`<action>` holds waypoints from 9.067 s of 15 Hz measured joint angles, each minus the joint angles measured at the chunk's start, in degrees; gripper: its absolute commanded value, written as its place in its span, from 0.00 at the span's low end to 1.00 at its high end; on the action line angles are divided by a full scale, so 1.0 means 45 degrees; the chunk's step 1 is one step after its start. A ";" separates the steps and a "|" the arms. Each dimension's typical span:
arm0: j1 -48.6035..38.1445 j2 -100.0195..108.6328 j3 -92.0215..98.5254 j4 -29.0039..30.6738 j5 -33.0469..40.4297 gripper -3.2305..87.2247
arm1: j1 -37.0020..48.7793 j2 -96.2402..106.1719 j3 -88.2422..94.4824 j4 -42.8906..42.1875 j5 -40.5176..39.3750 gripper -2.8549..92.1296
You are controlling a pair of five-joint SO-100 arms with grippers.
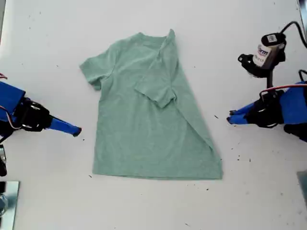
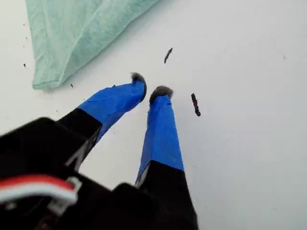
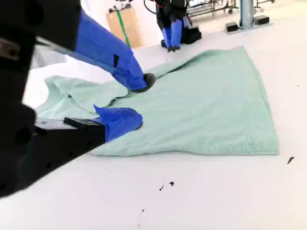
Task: Fold t shirt
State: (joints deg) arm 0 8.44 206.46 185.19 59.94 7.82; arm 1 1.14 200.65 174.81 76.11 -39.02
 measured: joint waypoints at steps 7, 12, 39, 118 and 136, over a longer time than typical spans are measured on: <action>-0.0059 0.0000 0.0000 0.0020 -0.0684 0.03 | 0.1289 0.0020 0.0000 0.0000 0.8672 0.08; -0.0312 0.0000 0.0000 0.0020 -0.1113 0.03 | 0.1934 0.0078 0.0000 0.0000 0.7793 0.04; -1.0820 -2.1172 -1.4805 0.3438 0.4609 0.37 | 0.1914 0.0039 0.0000 0.0000 0.7363 0.04; -0.2734 -0.8789 -0.3613 -0.0742 -0.1836 0.03 | -0.3652 -2.3047 -1.9746 0.1445 0.5820 0.02; -0.2734 -0.8770 -0.3613 -0.0742 -0.1641 0.03 | -0.1895 -2.0488 -1.9199 0.1055 0.3828 0.07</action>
State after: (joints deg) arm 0 -3.87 166.99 168.93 56.60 0.44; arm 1 -7.38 108.46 88.42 80.86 -21.80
